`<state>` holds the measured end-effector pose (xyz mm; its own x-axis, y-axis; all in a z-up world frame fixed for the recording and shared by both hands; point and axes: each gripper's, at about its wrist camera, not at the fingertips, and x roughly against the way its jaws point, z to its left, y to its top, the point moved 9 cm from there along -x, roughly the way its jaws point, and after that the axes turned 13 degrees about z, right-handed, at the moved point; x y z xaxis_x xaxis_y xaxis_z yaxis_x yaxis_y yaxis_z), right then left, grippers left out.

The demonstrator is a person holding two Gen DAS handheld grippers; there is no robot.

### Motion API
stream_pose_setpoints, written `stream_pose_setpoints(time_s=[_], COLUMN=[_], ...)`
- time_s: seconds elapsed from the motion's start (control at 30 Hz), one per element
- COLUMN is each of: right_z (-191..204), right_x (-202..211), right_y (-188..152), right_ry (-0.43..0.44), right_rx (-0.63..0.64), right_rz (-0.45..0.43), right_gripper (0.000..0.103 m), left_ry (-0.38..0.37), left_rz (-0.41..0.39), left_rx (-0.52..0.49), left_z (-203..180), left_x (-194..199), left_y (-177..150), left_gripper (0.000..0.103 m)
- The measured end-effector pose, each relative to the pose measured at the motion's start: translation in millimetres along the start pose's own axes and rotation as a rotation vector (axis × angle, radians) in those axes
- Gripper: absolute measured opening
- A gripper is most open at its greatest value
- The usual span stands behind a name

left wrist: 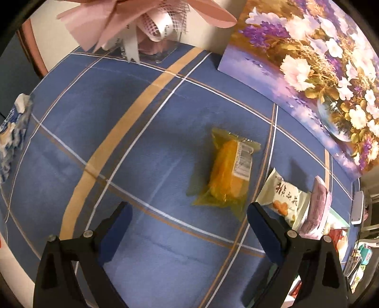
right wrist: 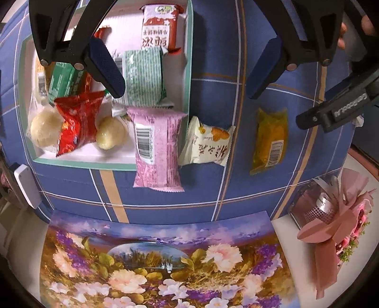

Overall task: Organize snacks
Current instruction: 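Move the left tool to the yellow-wrapped cake while the right tool approaches the white pack, then grasp the yellow-wrapped cake with the left tool while the right tool grasps the white pack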

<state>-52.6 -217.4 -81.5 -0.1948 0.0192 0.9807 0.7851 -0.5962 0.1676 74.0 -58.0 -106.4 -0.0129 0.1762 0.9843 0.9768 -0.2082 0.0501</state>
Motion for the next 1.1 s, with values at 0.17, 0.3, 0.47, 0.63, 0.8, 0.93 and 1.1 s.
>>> stream_pose_setpoints(time_s=[0.17, 0.3, 0.47, 0.63, 0.8, 0.93, 1.1], right_z=[-4, 1, 8, 10, 19, 31, 49], right_x=[-4, -9, -11, -10, -16, -24, -38], right_y=[14, 27, 46, 66, 79, 84, 88], right_ry=[0.007, 0.007, 0.021, -0.004, 0.016, -0.001, -0.009], right_rx=[-0.005, 0.022, 0.088, 0.162, 0.219, 0.27, 0.328], right_rz=[-0.005, -0.003, 0.002, -0.013, 0.0, 0.011, 0.035], right_gripper=[0.103, 0.103, 0.103, 0.1, 0.094, 0.091, 0.087], left_ry=[-0.022, -0.049, -0.085, -0.105, -0.11, -0.111, -0.077], left_rz=[0.008, 0.012, 0.029, 0.045, 0.06, 0.072, 0.083], left_rx=[-0.029, -0.045, -0.064, -0.079, -0.081, -0.063, -0.031], left_z=[-11, -23, -38, -48, -51, -47, -30], left_x=[-12, -19, -29, -40, -50, -51, -49], left_y=[9, 14, 19, 23, 26, 27, 28], left_gripper=[0.097, 0.097, 0.079, 0.062, 0.047, 0.043, 0.043])
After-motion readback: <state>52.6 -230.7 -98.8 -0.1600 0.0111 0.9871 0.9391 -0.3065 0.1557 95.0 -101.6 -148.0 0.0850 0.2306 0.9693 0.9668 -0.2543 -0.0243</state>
